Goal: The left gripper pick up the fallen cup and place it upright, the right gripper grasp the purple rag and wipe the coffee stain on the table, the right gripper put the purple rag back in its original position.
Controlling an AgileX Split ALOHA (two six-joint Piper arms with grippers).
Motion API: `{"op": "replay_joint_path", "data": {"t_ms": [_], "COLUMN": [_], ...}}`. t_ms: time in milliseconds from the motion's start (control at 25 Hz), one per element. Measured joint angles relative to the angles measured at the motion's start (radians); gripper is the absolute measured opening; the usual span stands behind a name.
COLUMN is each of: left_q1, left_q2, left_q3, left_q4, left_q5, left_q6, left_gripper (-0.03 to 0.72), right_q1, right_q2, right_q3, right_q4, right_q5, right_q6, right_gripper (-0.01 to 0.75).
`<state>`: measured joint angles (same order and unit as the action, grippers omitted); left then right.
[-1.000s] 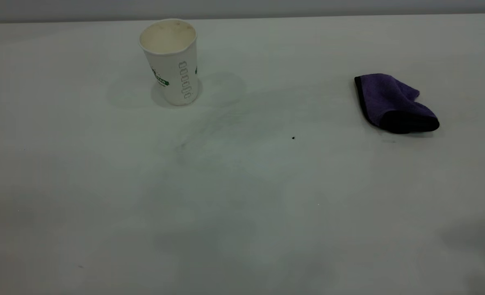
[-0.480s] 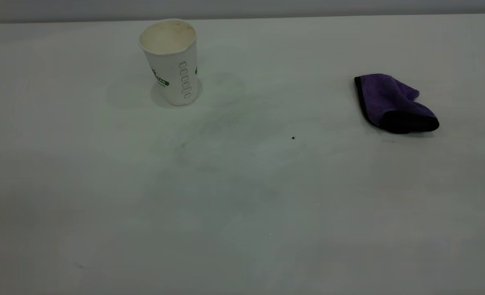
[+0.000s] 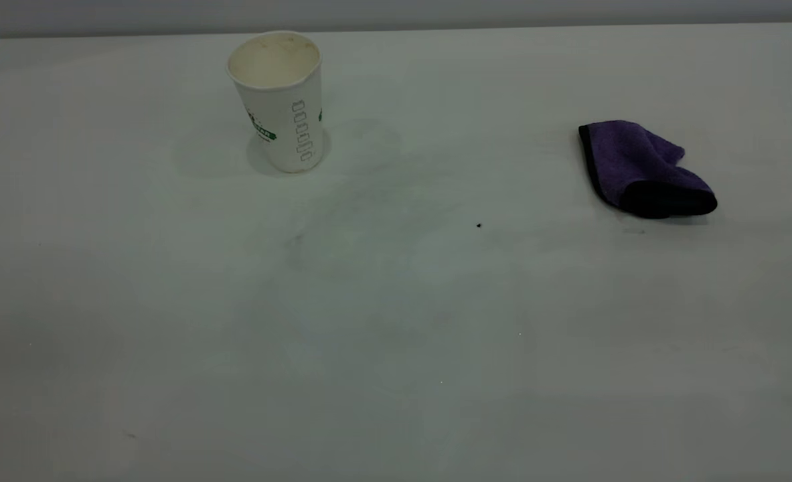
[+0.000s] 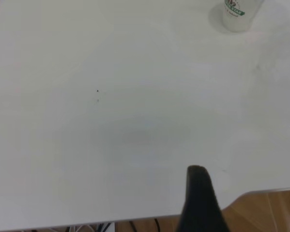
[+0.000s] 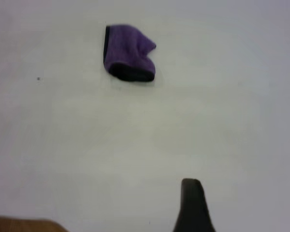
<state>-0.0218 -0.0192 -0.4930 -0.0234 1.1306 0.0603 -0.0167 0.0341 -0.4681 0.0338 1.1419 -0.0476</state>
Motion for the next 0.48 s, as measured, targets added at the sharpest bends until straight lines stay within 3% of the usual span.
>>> {"op": "replay_joint_path", "data": {"t_ms": [480], "left_q1": [0.0], "left_q2": [0.0], "left_q3": [0.0], "left_q4": [0.0], "left_q5": [0.0], "left_q6": [0.0], "left_gripper": [0.569], "right_q1": [0.0], "right_q2": [-0.05], "right_q3": [0.0], "right_q4": [0.002], "right_q5": [0.0], "right_q6": [0.0], "right_gripper": [0.576]}}
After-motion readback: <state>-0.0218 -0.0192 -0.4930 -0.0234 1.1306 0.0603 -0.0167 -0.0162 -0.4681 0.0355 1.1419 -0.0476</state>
